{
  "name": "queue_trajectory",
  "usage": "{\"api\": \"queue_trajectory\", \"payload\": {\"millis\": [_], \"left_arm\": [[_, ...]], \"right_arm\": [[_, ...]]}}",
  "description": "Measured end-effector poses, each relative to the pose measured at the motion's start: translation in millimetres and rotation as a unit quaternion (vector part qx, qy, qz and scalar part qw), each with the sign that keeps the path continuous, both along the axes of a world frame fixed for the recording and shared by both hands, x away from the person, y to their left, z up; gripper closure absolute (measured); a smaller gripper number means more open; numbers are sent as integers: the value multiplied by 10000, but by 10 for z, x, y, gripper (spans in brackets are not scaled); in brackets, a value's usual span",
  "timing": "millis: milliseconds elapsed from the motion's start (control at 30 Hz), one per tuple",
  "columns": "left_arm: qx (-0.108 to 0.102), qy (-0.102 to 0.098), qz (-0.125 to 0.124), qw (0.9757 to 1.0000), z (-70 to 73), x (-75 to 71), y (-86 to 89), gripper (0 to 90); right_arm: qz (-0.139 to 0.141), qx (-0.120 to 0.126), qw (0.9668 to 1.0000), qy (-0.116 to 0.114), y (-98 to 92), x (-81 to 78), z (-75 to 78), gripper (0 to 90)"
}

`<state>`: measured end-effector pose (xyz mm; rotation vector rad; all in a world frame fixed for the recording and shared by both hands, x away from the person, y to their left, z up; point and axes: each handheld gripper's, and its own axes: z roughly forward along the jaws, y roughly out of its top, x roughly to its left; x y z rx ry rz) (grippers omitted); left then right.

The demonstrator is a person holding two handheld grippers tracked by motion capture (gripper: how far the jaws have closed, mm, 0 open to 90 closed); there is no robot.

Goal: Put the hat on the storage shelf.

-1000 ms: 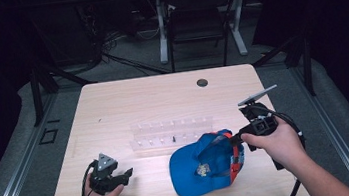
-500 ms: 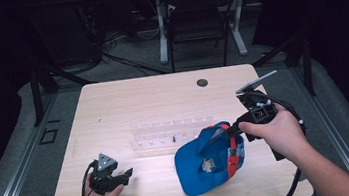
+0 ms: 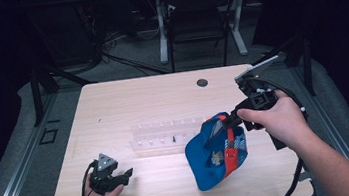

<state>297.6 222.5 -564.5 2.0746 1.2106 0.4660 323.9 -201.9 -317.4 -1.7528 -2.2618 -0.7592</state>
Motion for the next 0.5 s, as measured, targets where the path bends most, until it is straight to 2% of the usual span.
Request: {"api": "queue_trajectory", "payload": {"millis": [67, 233, 467, 500], "left_arm": [[-2, 0, 0, 10000, 0, 0, 0, 361], [-10, 6, -14, 10000, -5, 2, -5, 361], [-26, 28, -45, 10000, -11, 4, -13, 374], [-32, 27, -48, 10000, -11, 4, -13, 374]], "right_arm": [[-48, 45, 10000, 20, -9, 10, 24, 773], [-158, 330, 9993, 74, -69, 44, 72, 773], [-228, 635, 9977, 21, -120, 79, 121, 773], [-315, 711, 9970, 23, -116, 83, 138, 773]]}}
